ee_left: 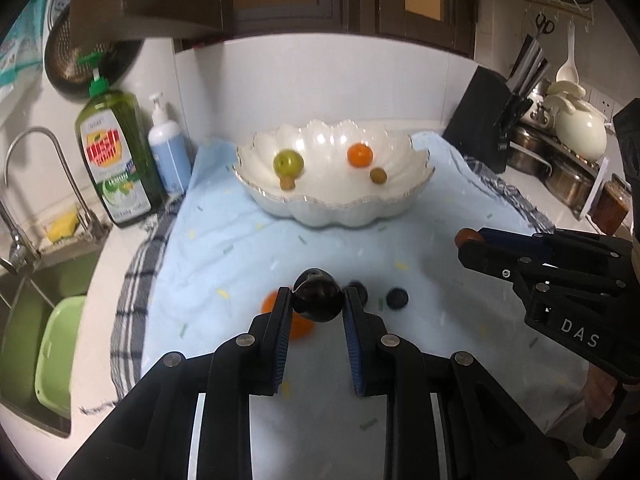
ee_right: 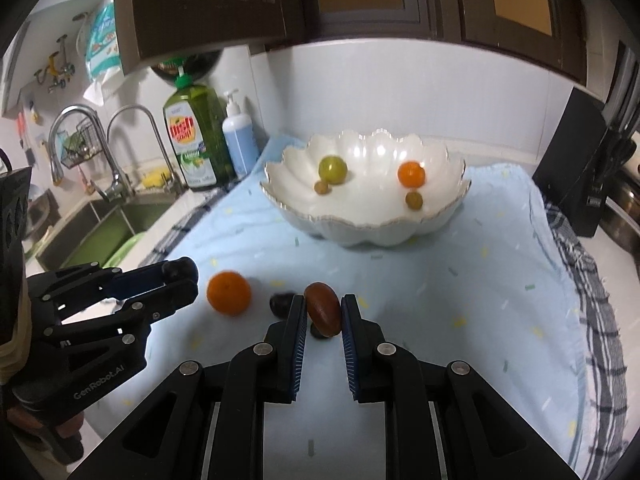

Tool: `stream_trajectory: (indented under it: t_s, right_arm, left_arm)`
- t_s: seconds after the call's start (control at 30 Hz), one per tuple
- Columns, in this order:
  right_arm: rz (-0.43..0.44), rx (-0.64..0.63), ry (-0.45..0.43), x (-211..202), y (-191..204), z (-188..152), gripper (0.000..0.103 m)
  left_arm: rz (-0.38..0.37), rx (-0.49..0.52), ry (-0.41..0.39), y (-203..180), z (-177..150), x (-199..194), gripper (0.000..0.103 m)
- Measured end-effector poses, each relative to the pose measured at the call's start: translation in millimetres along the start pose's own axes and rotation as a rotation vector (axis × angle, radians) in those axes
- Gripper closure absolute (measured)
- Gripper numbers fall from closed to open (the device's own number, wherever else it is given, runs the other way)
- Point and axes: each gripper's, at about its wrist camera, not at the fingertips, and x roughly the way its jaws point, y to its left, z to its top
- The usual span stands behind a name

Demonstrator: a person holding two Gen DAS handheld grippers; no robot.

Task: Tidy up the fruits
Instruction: 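Carry the dark plum and the reddish-brown date over the white bowl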

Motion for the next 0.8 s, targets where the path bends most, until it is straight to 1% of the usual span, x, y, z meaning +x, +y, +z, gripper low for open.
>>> stream_trajectory:
  t_s: [0.13,0.23,0.4,0.57,0.8]
  right_arm:
    - [-0.006,-0.002,-0.051,-6.7,-1.1,13.1,0.084]
    - [-0.012,-0.012,-0.097,-13.0,-1.3,24.5,0.084]
    - [-0.023,-0.02,-0.158,-18.9,-4.4,42.9,0.084]
    - [-0.034,-0.027,-0.179,-15.2,-8.8,59.7,0.084]
    - [-0.021,-0.013,-0.173,2.4,-18.6,81.8,0.084]
  left_arm:
    - [-0.008,-0.002,-0.044,1.0,14.5,-5.0,0.077]
    - [0.001,0.005,-0.074,1.6,25.9,-7.6,0.077]
    - [0.004,0.009,-0.108,3.7,44.9,-8.3,0.077]
    - [0.022,0.018,-0.132,5.7,63.9,-4.7,0.077]
    - [0.014,0.01,-0.143,9.5,89.6,11.8,0.077]
